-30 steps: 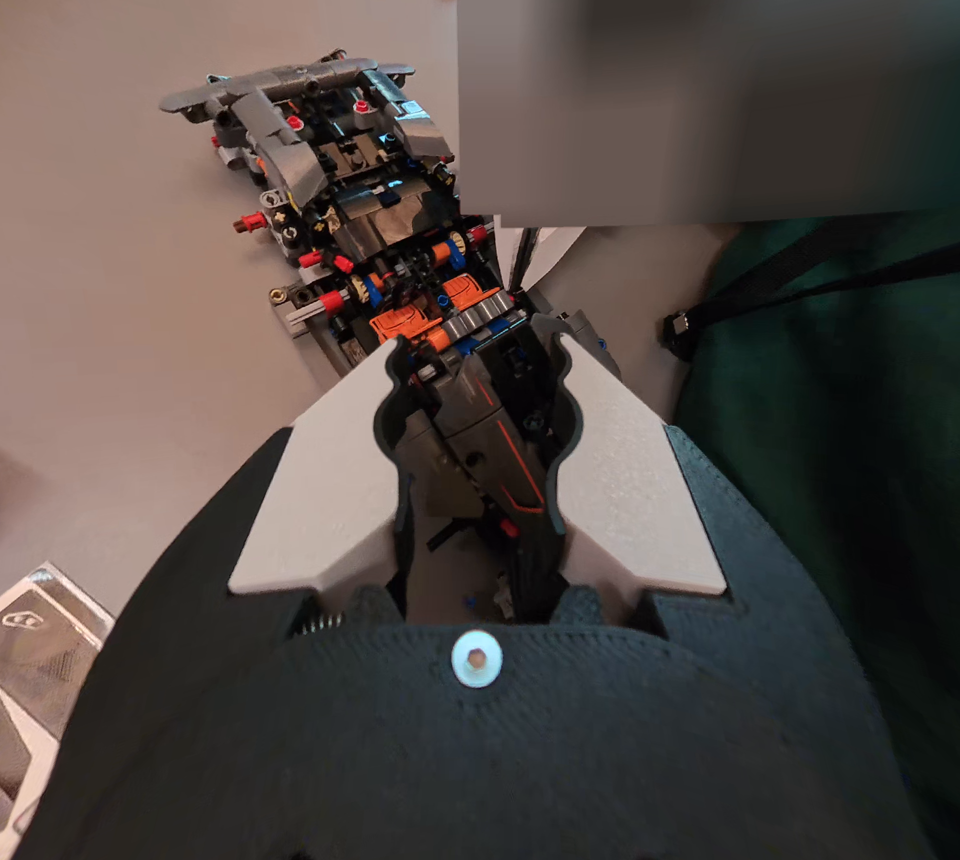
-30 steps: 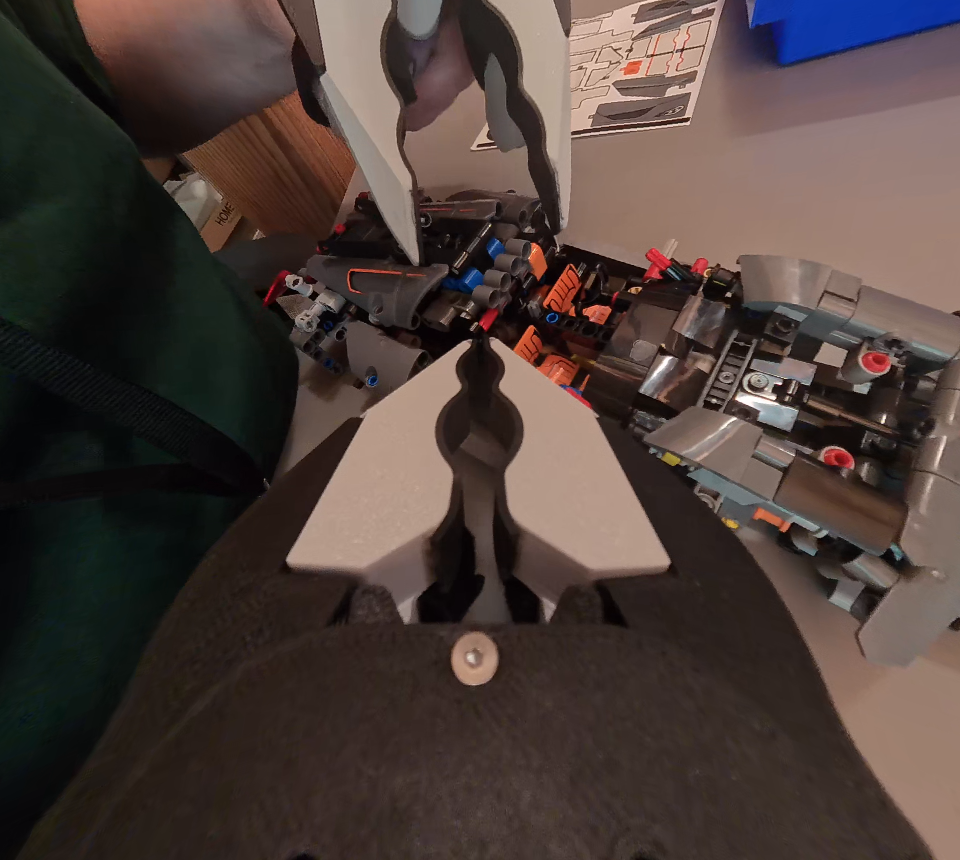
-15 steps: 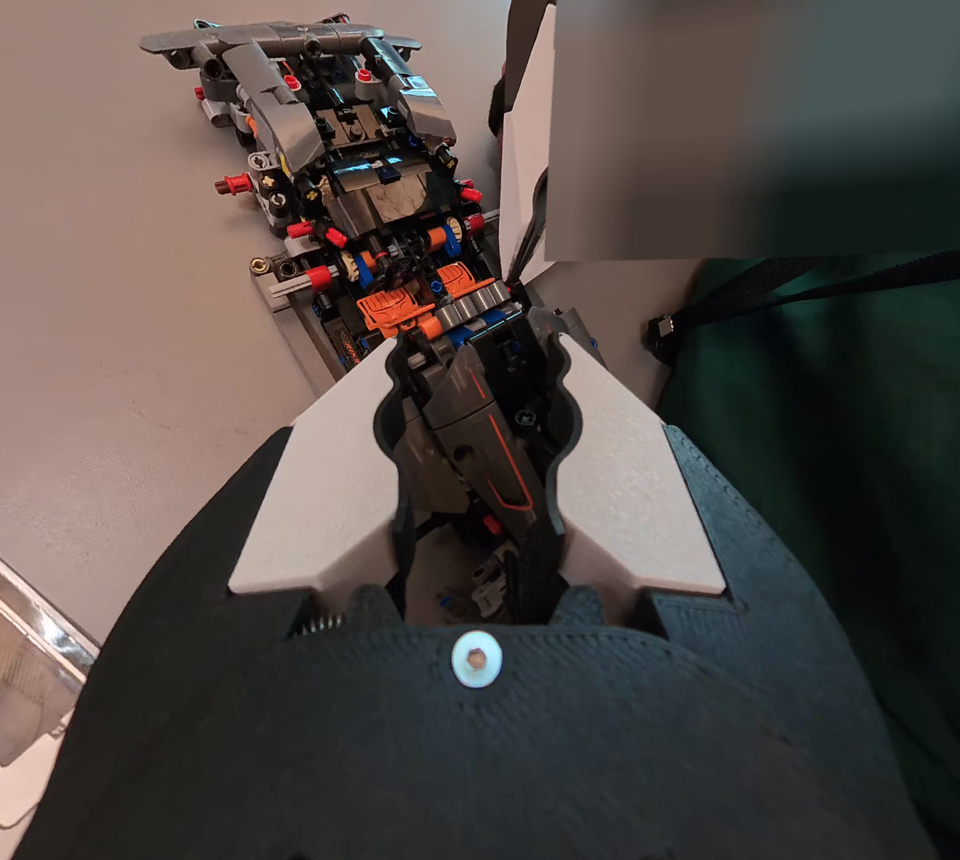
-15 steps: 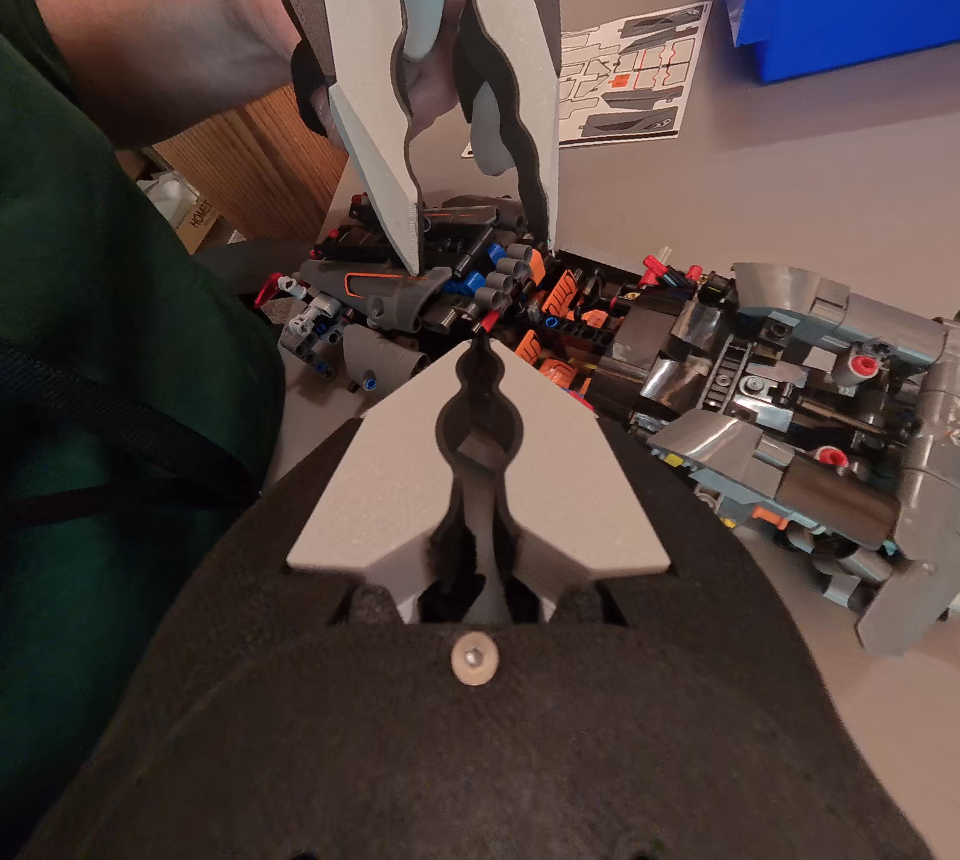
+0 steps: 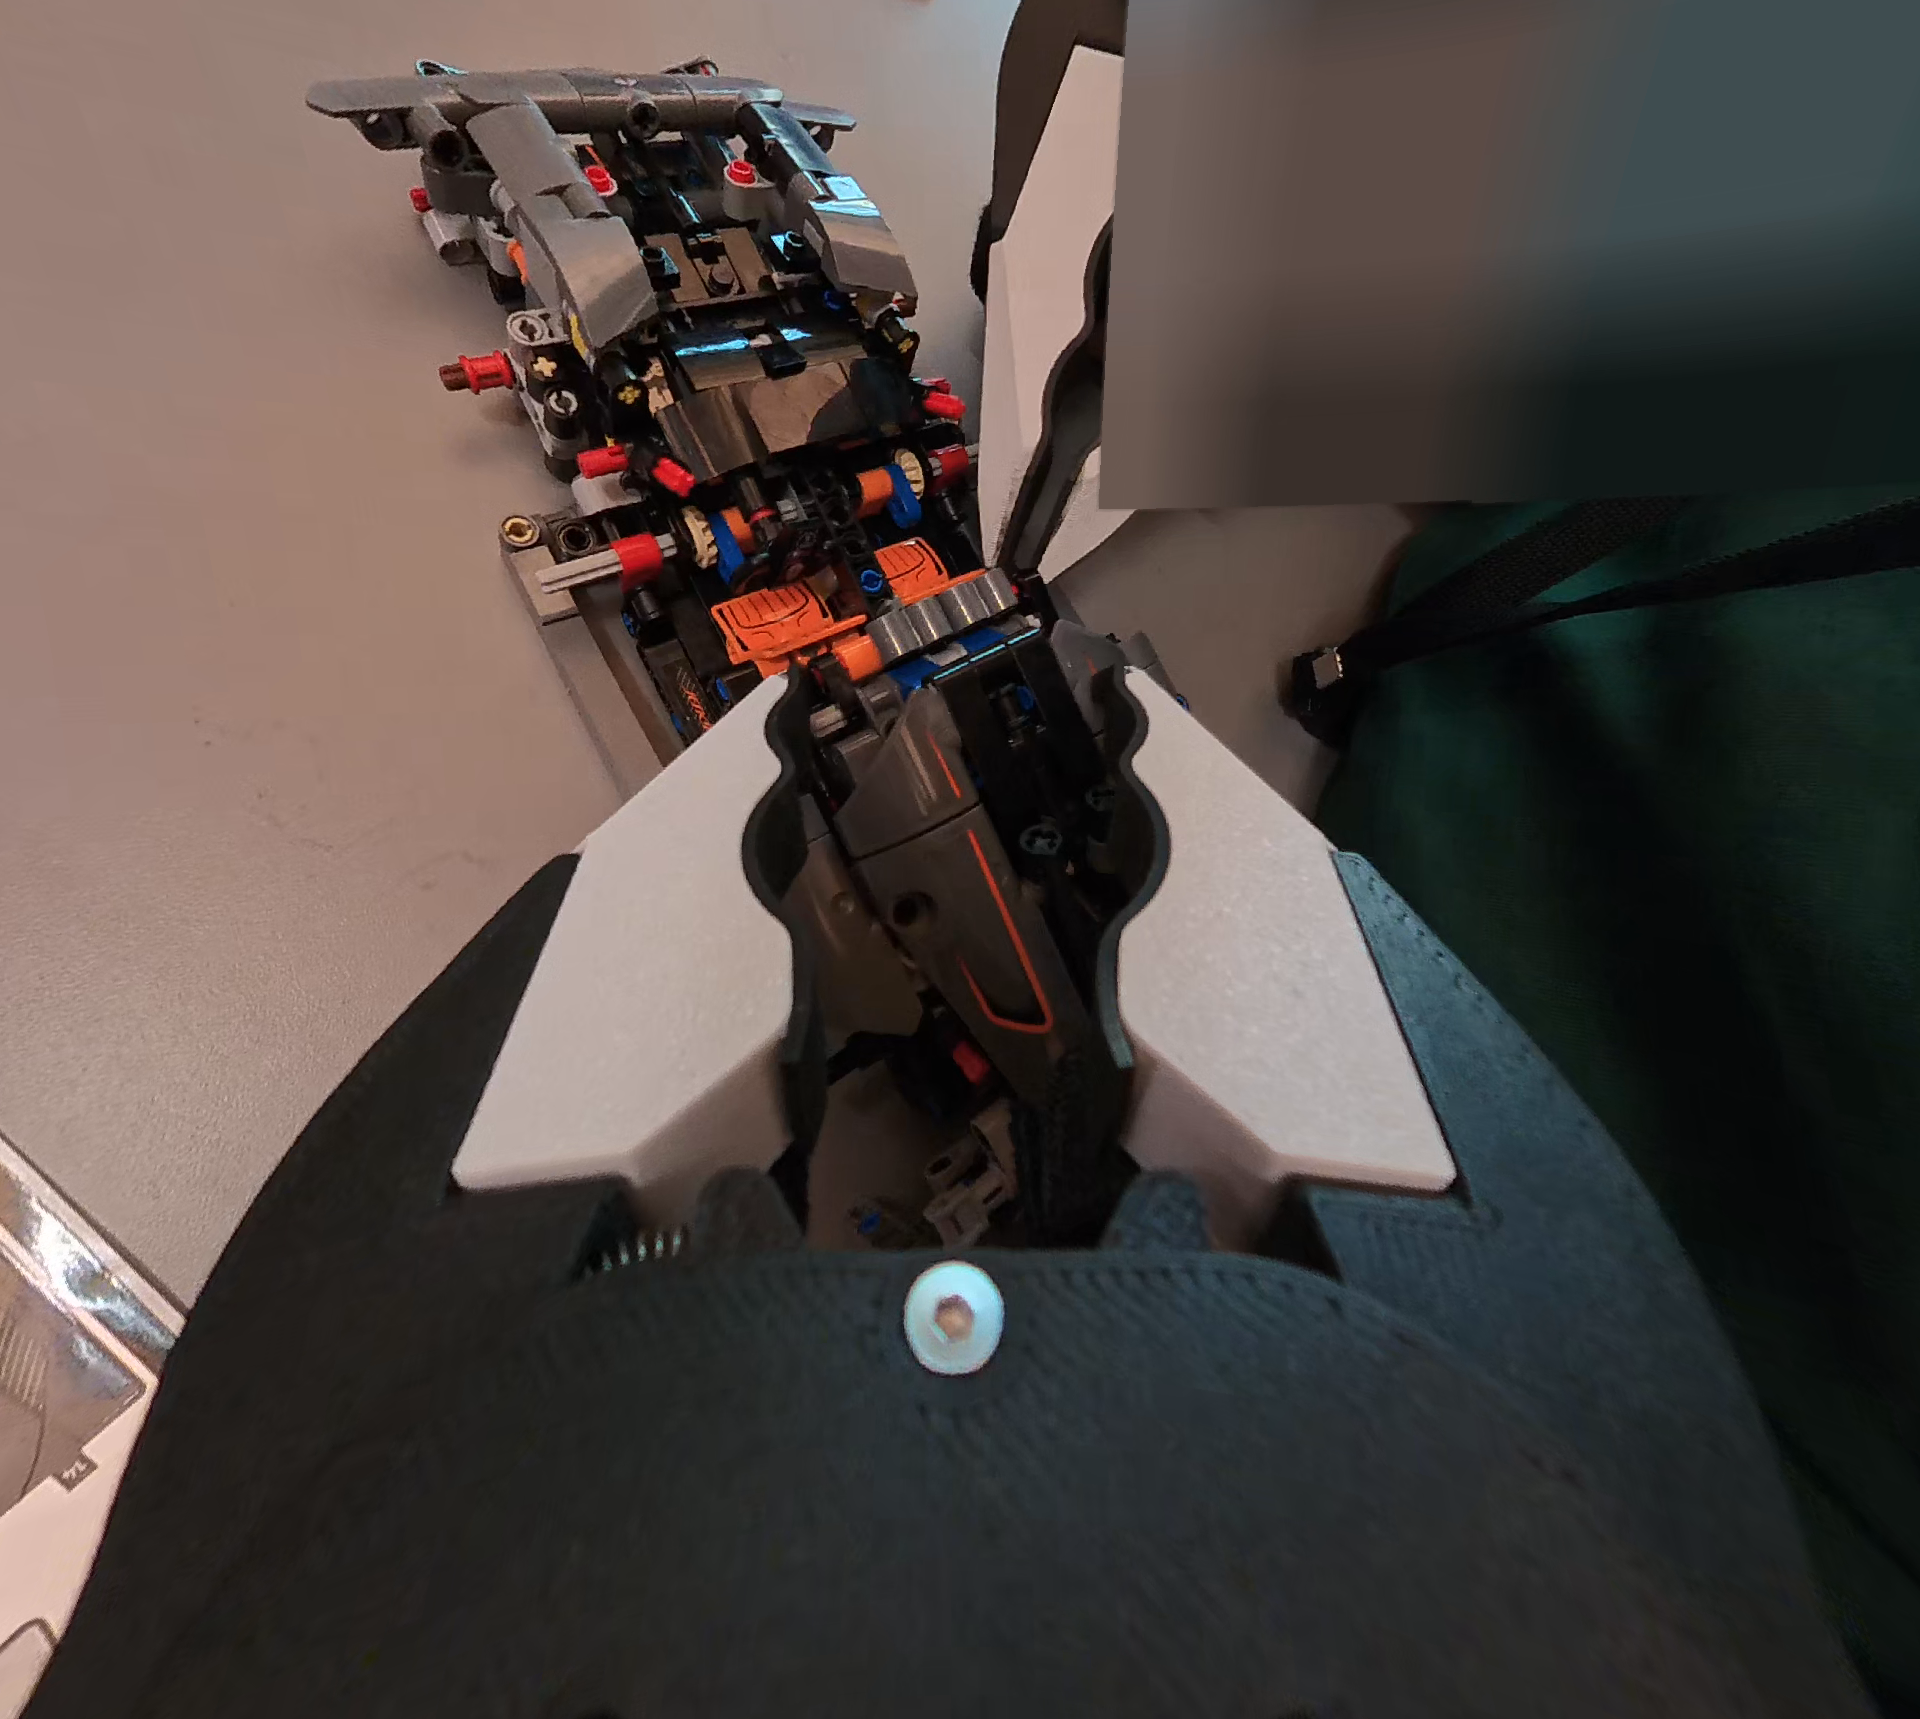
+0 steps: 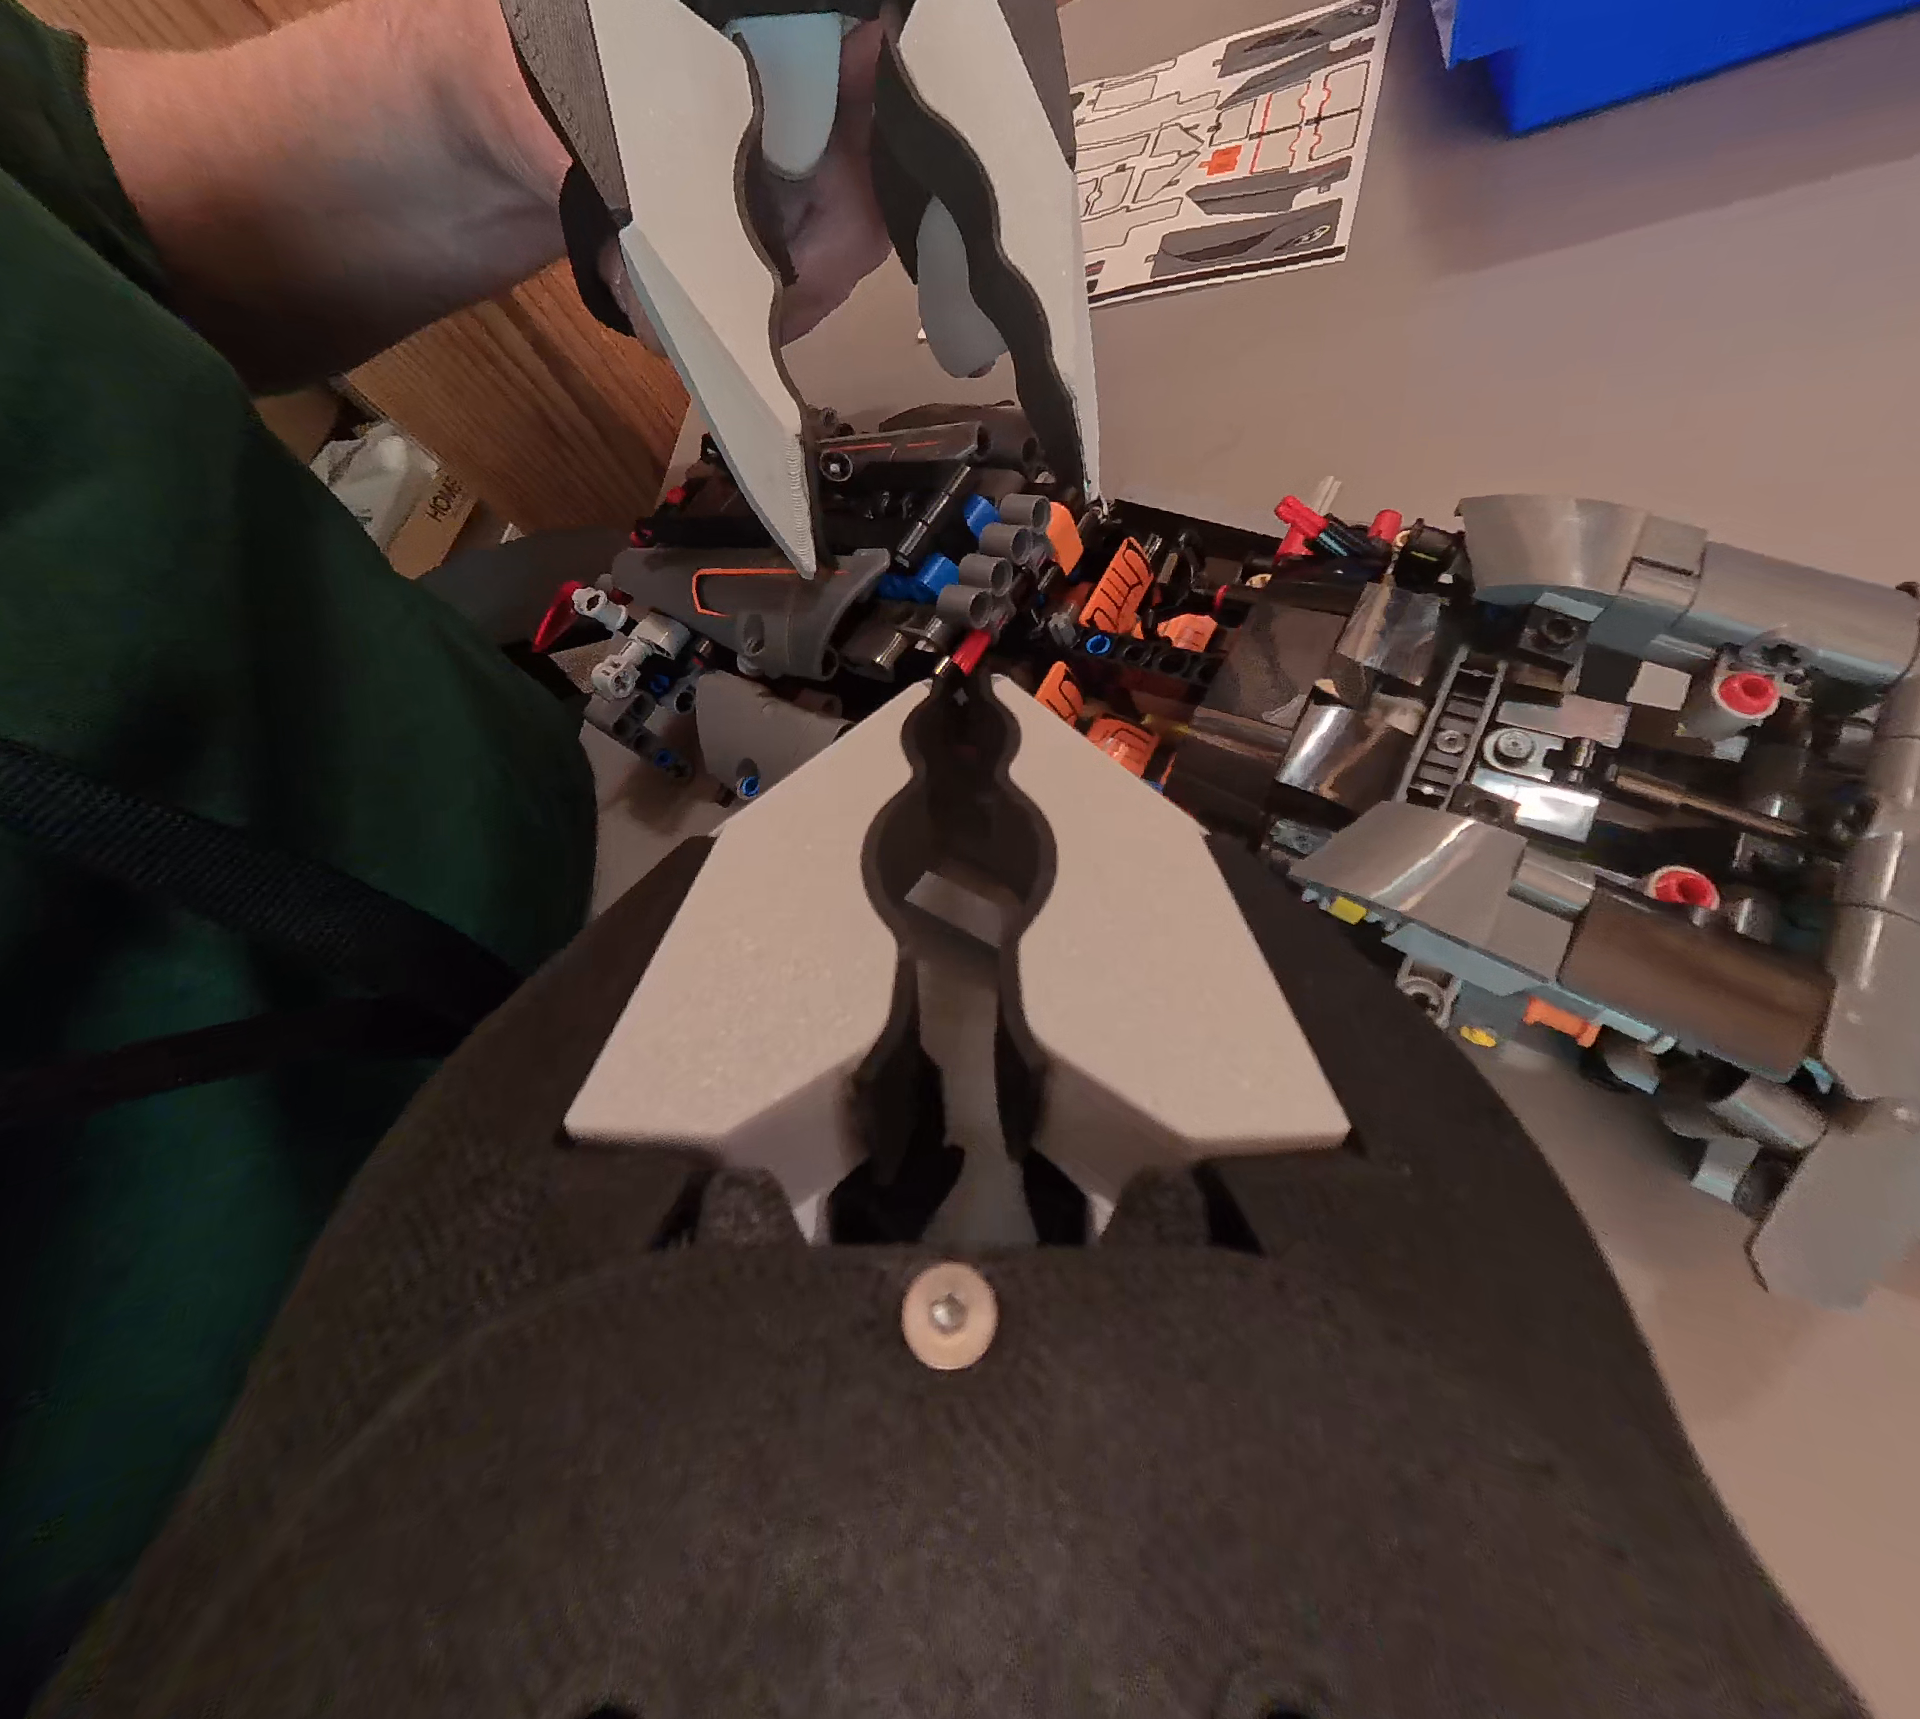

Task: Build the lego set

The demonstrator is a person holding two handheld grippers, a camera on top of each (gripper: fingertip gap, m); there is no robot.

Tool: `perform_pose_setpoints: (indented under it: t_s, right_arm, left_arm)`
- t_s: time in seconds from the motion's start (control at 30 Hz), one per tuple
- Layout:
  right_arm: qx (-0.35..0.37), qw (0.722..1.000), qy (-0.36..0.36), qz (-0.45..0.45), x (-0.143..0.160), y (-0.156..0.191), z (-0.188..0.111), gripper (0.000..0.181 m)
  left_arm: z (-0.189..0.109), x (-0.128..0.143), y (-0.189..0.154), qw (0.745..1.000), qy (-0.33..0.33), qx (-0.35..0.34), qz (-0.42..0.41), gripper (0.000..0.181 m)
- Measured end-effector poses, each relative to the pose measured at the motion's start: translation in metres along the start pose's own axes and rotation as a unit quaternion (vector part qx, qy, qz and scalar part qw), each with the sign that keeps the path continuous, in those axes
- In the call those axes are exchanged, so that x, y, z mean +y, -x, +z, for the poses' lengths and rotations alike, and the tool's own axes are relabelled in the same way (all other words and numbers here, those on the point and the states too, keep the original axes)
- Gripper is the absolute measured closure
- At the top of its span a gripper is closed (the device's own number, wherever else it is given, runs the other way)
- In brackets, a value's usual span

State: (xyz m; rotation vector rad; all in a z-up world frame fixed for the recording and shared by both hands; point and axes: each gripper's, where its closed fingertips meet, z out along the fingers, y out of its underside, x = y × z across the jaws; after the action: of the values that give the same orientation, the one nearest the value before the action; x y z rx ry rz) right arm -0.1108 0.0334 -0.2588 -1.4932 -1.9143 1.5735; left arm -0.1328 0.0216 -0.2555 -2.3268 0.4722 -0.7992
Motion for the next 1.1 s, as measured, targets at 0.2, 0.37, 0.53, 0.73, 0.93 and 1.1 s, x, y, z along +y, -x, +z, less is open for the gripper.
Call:
perform_pose_setpoints:
  t_s: [0.2,0.37,0.53,0.73,0.93,1.1]
  right_arm:
    - [0.000,1.000,0.007,-0.009,0.0009,0.0015,-0.0004,0.180]
    - [-0.018,1.000,0.007,-0.001,0.0004,0.0018,0.0002,0.181]
    - [-0.024,1.000,0.010,0.008,0.0015,0.0007,0.0000,0.181]
    - [-0.048,0.999,0.018,-0.008,0.0016,0.0052,0.0009,0.181]
    - [-0.055,0.998,0.025,-0.026,0.0018,0.0077,0.0033,0.181]
    - [-0.052,0.998,0.025,-0.033,0.0015,0.0080,0.0040,0.181]
  left_arm:
    - [-0.0002,0.0003,0.0000,1.000,-0.005,0.003,-0.001,0.129]
    - [-0.0006,0.0012,0.0002,1.000,-0.011,0.007,-0.006,0.129]
    - [-0.0004,0.0017,-0.0012,1.000,-0.015,0.009,-0.007,0.129]
    - [0.0002,0.0020,-0.0019,1.000,-0.018,0.016,-0.010,0.129]
    - [-0.0008,0.0034,-0.0025,0.999,-0.026,0.016,-0.014,0.128]
    - [-0.0013,0.0037,-0.0023,0.999,-0.030,0.015,-0.014,0.129]
